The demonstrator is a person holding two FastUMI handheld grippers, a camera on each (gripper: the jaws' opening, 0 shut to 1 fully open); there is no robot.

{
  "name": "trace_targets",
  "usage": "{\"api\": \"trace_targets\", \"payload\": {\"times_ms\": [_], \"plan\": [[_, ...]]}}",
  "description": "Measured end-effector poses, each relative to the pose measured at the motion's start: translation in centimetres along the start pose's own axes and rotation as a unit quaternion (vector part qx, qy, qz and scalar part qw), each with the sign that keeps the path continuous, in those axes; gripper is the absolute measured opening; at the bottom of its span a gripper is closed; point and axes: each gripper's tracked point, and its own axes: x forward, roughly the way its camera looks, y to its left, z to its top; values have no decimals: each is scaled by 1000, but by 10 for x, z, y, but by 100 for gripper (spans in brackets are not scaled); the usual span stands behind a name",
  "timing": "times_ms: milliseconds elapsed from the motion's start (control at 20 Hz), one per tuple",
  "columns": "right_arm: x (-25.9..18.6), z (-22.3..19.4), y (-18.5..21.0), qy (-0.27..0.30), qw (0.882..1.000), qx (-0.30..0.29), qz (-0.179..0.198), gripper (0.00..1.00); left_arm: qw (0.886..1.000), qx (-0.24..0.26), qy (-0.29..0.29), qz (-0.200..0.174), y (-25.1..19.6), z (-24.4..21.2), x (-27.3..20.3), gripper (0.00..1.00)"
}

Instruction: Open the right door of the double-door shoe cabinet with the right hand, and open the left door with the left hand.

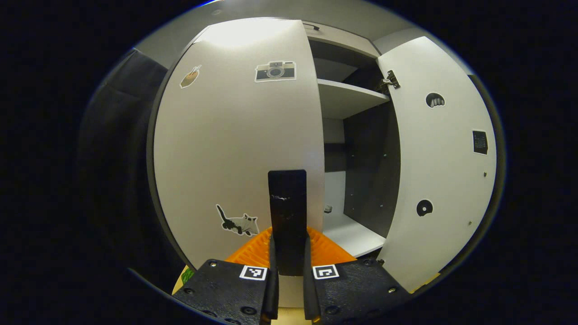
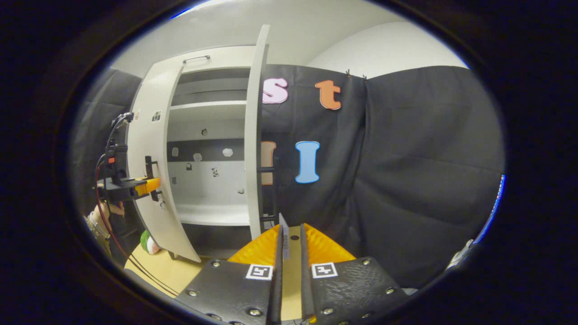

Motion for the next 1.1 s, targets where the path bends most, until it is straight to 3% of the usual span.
{"api": "trace_targets", "payload": {"times_ms": [550,1100], "plan": [[9,0,56,-5,996,-9,84,17,1000,-9,8,8,24,-3,-68,23],[38,3,120,-7,987,0,160,17,999,-13,10,50,59,-7,-117,22]]}}
